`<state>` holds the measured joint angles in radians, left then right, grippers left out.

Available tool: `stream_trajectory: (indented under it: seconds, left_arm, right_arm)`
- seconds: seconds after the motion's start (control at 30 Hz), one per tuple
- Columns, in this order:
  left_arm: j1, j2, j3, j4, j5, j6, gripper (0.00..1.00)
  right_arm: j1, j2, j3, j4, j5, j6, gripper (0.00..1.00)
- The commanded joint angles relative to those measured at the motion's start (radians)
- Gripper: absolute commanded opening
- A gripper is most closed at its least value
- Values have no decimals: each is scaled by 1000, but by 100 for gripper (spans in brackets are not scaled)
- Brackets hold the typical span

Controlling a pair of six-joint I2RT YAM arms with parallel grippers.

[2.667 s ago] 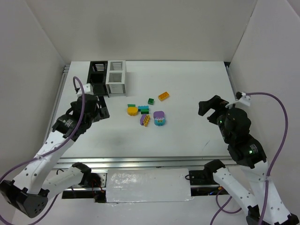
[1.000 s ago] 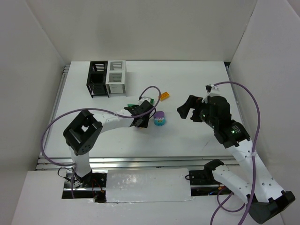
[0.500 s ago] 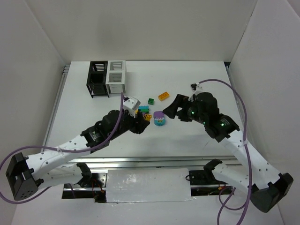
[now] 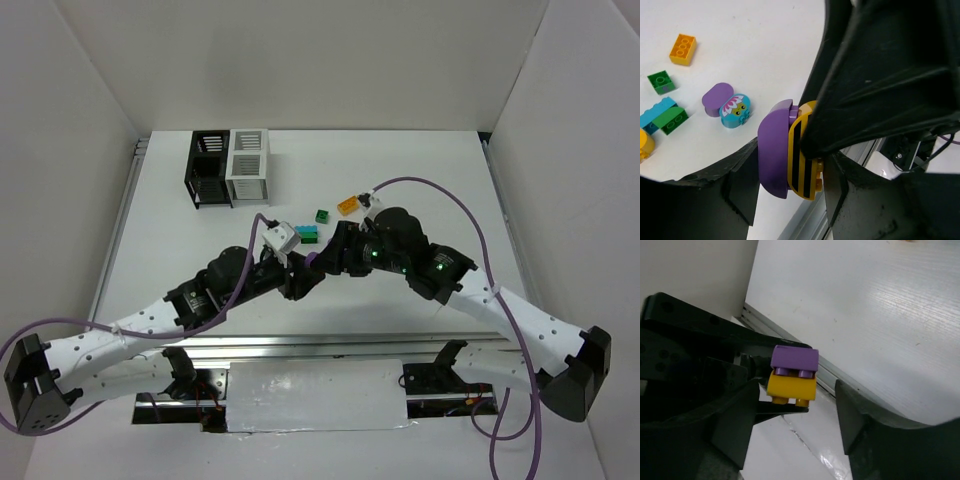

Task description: Sort the legos into containers by color

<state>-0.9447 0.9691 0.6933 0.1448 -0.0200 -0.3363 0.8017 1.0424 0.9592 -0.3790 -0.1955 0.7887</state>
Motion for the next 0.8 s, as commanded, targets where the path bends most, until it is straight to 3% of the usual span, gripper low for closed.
stream_trajectory:
  seconds: [0.0,0.03,0.07,0.27,0.3,0.33,0.4,0.43,0.47,0.5,0.77]
  left_arm:
    - [-11,-46,-8,99,43,36,0]
    - [-11,-50,-9,96,42,37,0]
    - [-12,-56,-12,96,40,39,0]
    - [-17,-75,-35,128,103,51,7]
    - [-19,-73,-34,127,110,54,10]
    - [-19,-67,-29,124,106,54,22]
    - [-19,-63,-23,105,80,45,48]
    - [-19,-61,-17,92,46,31,79]
    - [-19,-61,-15,85,34,23,96]
    - [-19,-63,-11,81,26,17,100]
    - [-19,-64,112,-89,-29,-75,99]
  right_arm:
    - [21,13,30,64,11,18,64]
    - [24,13,30,66,18,18,59]
    - [31,13,27,71,21,17,48]
    - [31,22,10,104,2,-2,16]
    - [31,24,10,109,-4,-8,4]
    - [31,27,10,111,-8,-19,0]
    - [31,18,-5,144,-36,-37,0]
    - [31,-1,-25,167,-27,-51,0]
    - [31,-14,-34,178,-21,-61,0]
    - [31,-27,-46,195,-18,-75,0]
    - [-2,-148,-106,201,120,-213,0]
